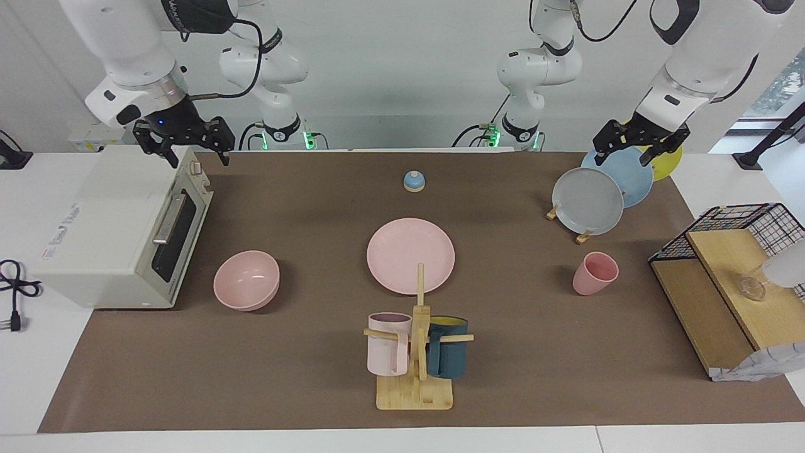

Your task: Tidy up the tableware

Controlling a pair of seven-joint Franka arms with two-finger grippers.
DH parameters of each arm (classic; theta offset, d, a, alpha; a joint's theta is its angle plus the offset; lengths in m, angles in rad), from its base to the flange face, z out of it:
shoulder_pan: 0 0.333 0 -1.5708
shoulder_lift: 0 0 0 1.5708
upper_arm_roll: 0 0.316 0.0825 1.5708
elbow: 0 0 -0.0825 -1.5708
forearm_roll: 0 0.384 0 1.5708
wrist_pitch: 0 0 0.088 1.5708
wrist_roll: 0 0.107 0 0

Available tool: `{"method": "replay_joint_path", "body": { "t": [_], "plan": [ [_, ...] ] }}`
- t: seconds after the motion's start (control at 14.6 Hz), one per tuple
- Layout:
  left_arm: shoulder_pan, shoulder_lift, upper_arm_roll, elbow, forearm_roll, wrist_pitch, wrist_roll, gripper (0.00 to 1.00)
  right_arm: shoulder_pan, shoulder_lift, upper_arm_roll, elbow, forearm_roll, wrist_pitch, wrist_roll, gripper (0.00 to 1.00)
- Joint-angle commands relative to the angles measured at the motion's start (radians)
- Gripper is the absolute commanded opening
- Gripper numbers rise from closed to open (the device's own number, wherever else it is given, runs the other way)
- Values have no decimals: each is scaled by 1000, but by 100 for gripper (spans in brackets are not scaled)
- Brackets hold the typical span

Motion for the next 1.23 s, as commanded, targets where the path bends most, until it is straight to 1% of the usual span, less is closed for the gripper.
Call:
{"method": "replay_joint_path", "body": {
  "t": [0.0, 0.21, 0.34, 0.48, 0.55, 0.62, 0.69, 0.82, 0.89, 1.03, 1.1, 1.17],
  "plan": [
    [-2, -21, 3, -18, 13, 1, -8, 100, -15, 8, 10, 13, 5, 1, -3, 100],
    [-2, -21, 3, -18, 13, 1, -7, 100, 0, 1, 10, 7, 2, 2, 0, 100],
    [-2, -21, 3, -18, 13, 1, -8, 100, -8, -5, 12, -8, 7, 2, -6, 100],
    [-2, -21, 3, -18, 13, 1, -8, 100, 9, -16, 21, -28, 19, 2, -3, 100],
    [-2, -21, 3, -18, 13, 1, -10, 100, 39, -21, 26, -44, 21, 25, -2, 100],
    [-4, -21, 3, -18, 13, 1, -8, 100, 53, -21, 26, -68, 27, 110, 11, 100],
    [-4, -21, 3, -18, 13, 1, -8, 100, 61, -6, 26, -86, 28, 155, 35, 100],
    [-2, -21, 3, -18, 13, 1, -8, 100, 84, 65, 26, -79, 45, 202, 64, 100],
    [-2, -21, 3, -18, 13, 1, -8, 100, 104, 89, 26, -93, 47, 264, 66, 100],
    [-2, -21, 3, -18, 13, -2, -10, 100, 130, 171, 26, -105, 45, 365, 83, 100],
    [-2, -21, 3, -18, 13, -1, -11, 100, 144, 203, 26, -126, 44, 418, 106, 100],
    [-1, -21, 3, -18, 13, 1, -11, 100, 149, 209, 26, -184, 42, 500, 120, 100]
  ]
}}
